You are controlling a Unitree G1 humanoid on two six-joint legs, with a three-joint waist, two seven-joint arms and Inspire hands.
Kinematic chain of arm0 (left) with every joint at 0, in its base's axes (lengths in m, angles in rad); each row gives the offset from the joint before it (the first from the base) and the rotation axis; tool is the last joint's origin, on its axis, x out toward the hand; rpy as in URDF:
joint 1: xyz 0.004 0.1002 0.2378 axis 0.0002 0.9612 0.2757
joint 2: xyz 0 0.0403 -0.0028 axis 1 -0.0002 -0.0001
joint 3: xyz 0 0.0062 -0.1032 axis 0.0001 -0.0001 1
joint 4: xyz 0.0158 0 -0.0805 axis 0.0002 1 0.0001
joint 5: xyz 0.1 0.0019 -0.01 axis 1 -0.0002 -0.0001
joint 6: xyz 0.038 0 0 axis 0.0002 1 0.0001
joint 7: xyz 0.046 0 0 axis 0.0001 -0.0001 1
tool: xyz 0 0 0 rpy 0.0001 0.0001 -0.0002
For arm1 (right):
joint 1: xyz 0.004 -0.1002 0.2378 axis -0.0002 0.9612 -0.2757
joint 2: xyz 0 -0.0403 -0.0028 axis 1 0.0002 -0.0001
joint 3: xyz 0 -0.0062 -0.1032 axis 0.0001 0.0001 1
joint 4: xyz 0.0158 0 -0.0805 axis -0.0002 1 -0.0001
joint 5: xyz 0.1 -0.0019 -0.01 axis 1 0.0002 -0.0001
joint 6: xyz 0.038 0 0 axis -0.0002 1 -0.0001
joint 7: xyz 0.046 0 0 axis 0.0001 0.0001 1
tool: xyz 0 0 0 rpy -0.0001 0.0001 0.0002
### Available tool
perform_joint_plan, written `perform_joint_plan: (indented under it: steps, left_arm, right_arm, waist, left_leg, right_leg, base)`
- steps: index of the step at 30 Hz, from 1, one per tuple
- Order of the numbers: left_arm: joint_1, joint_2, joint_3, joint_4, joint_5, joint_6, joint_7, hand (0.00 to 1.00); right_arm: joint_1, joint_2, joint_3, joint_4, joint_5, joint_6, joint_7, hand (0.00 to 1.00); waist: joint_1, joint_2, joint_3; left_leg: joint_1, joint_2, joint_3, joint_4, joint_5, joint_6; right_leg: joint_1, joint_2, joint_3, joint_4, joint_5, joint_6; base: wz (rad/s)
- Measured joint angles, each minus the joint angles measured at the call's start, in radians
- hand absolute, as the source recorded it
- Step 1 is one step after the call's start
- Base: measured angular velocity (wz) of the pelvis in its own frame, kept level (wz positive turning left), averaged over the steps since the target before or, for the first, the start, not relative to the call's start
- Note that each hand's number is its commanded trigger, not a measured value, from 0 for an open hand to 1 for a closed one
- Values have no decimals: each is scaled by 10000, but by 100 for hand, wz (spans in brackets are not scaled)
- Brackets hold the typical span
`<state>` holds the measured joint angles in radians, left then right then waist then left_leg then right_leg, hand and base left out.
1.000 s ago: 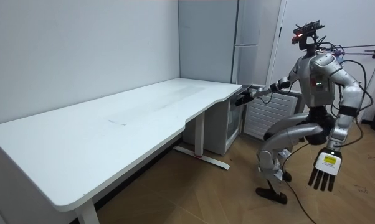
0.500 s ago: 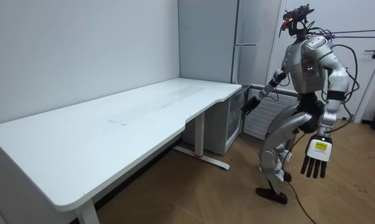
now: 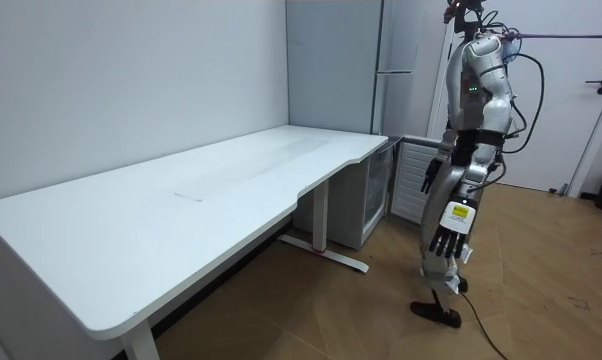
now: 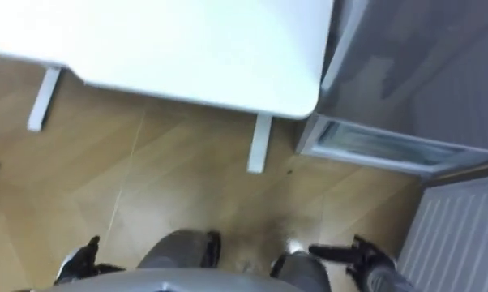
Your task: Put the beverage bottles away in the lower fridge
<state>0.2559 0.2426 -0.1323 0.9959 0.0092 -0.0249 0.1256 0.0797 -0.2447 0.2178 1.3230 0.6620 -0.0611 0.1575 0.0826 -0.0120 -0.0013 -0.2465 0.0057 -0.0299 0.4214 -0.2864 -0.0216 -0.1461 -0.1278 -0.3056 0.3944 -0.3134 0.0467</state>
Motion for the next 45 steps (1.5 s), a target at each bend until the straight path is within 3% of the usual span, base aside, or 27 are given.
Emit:
perform_joint_plan:
  steps: [6,8,12,16,24,30,32,40,41,44,45]
  left_arm:
    - [-69,-317,179,232,1056,33,72,0]
    - [-123,-342,253,263,1078,74,104,0]
    - [-105,-539,602,272,1105,132,120,0]
    - [-76,-767,918,266,1103,257,107,0]
    - [-68,-762,1349,345,1106,753,16,0]
    - [23,-799,1781,336,1308,1105,-26,0]
    - [61,-807,1907,339,1419,1110,-25,0]
    - [-188,-860,2118,346,1506,1086,169,0]
    - [-254,-865,2108,346,1506,1083,166,0]
    - [-275,-872,2117,343,1506,1037,111,0]
    - [-279,-872,2117,342,1505,1020,107,0]
  right_arm:
    - [325,281,-386,20,-213,153,-5,0]
    - [287,288,-469,-38,-505,227,1,0]
    - [285,412,-646,-58,-723,329,152,0]
    - [201,481,-665,-88,-886,421,215,0]
    - [194,522,-847,-39,-1264,846,332,0]
    - [222,566,-1091,38,-1294,1060,294,0]
    - [222,611,-1248,87,-1327,1058,300,0]
    - [404,686,-2003,-207,-2030,1049,-55,0]
    - [424,683,-2066,-395,-2227,1045,-173,0]
    - [338,681,-2188,-440,-2753,1043,-608,0]
    - [313,680,-2232,-439,-2817,1043,-702,0]
  waist:
    - [-277,-43,31]
    - [-289,-75,39]
    - [-321,-126,137]
    - [-291,-141,154]
    - [-284,-148,151]
    - [-365,-134,72]
    - [-482,-174,101]
    - [-553,-164,94]
    - [-573,-152,81]
    - [-538,-224,-65]
    - [-553,-224,-65]
  left_leg:
    - [1236,35,155,-766,39,42]
    - [1386,35,168,-851,41,46]
    - [1913,16,242,-1068,41,47]
    - [2254,51,442,-1220,46,55]
    - [2835,82,688,-1463,51,64]
    - [3013,133,683,-1472,52,63]
    - [3110,136,684,-1474,52,63]
    - [3246,191,843,-1680,71,85]
    - [3242,194,859,-1699,85,86]
    - [3270,210,1100,-1891,214,84]
    - [3284,208,1112,-1869,228,90]
  right_leg:
    - [1387,244,43,-1506,540,142]
    - [1542,255,47,-1615,586,153]
    - [2070,272,88,-1903,620,189]
    - [2305,298,306,-1918,620,190]
    - [2614,319,587,-1931,631,203]
    - [2927,418,578,-2253,812,179]
    - [3028,421,589,-2260,822,179]
    - [3015,484,886,-2248,926,157]
    - [2982,489,918,-2236,936,151]
    - [2872,500,1157,-2231,1000,130]
    - [2865,499,1177,-2236,1006,130]
  base:
    - [-7]
    - [-7]
    - [-2]
    - [-12]
    - [-11]
    - [0]
    - [-2]
    - [-10]
    - [-16]
    - [-20]
    - [-13]
